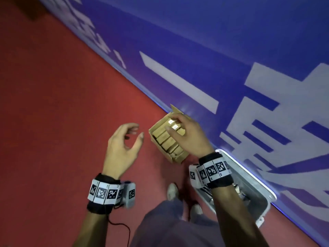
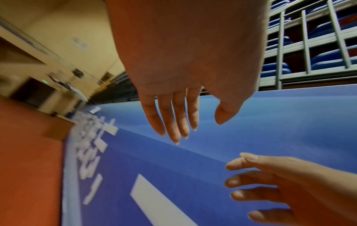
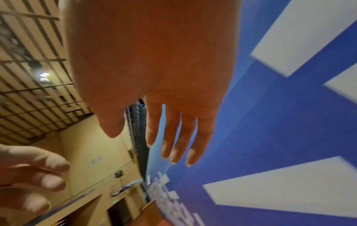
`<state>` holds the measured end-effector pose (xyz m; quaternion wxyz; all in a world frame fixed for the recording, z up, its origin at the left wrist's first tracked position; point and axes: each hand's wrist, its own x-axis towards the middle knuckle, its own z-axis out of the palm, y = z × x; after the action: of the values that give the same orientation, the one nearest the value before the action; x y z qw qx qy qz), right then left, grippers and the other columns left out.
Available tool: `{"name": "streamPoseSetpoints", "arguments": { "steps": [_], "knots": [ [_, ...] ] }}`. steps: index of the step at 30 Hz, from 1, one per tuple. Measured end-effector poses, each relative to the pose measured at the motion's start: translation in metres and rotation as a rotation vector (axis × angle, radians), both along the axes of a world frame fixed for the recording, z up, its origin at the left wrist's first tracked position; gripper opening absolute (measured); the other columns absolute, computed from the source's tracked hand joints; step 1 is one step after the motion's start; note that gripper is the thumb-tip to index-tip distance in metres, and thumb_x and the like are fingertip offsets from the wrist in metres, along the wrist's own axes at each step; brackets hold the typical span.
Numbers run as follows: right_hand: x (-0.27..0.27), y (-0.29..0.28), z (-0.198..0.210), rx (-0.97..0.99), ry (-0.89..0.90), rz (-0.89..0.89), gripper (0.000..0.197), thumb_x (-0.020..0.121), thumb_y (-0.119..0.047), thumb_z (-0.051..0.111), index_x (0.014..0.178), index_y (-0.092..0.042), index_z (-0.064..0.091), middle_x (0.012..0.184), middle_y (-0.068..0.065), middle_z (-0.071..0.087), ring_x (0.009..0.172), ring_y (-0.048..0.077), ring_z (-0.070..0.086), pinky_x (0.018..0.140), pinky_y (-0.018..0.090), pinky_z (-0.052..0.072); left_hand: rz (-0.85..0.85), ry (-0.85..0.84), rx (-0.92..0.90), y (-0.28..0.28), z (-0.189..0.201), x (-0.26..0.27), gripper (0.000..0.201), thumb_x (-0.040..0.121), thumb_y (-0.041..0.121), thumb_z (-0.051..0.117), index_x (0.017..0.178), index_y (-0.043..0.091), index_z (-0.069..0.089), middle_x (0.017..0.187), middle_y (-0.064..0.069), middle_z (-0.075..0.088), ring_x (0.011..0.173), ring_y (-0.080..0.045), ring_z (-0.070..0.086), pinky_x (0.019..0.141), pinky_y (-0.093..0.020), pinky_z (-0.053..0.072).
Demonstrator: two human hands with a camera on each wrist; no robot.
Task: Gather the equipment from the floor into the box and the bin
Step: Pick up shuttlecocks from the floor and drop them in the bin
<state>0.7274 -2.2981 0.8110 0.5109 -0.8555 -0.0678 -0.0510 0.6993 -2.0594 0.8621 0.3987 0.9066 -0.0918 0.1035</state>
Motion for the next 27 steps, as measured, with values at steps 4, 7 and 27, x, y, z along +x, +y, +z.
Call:
{"name": "streamPoseSetpoints", "arguments": {
  "steps": [4,7,27],
  "knots": [
    [0.001,0.072,0.014,-0.027,0.024,0.194,0.040,0.092,-0.054,0.066,0.126,-0.033,0.063,0.122,-0.013,0.066,0.112,0.004,0.063,0.100,0.024,0.048,0.187,0.000,0.014,0.068,0.004,-0.047,0.021,0.097,0.025,0.070,0.117,0.023,0.068,0.111,0.010,0.070,0.104,-0.007,0.067,0.092,-0.031,0.055],
    [-0.001,0.129,0.020,-0.025,-0.008,0.376,0.039,0.094,-0.050,0.067,0.127,-0.030,0.062,0.125,-0.011,0.064,0.116,0.002,0.061,0.100,0.030,0.051,0.368,-0.024,-0.007,0.120,0.001,-0.085,0.019,0.097,0.026,0.069,0.116,0.022,0.069,0.111,0.009,0.070,0.103,-0.008,0.067,0.090,-0.030,0.056],
    [-0.159,0.668,0.030,-0.019,-0.061,1.237,0.028,0.097,-0.043,0.064,0.123,-0.034,0.062,0.120,-0.015,0.063,0.114,0.000,0.060,0.099,0.039,0.054,1.304,-0.001,0.011,0.483,-0.015,-0.418,0.027,0.095,0.034,0.071,0.121,0.027,0.064,0.114,0.015,0.069,0.103,-0.005,0.066,0.086,-0.036,0.057]
  ]
}}
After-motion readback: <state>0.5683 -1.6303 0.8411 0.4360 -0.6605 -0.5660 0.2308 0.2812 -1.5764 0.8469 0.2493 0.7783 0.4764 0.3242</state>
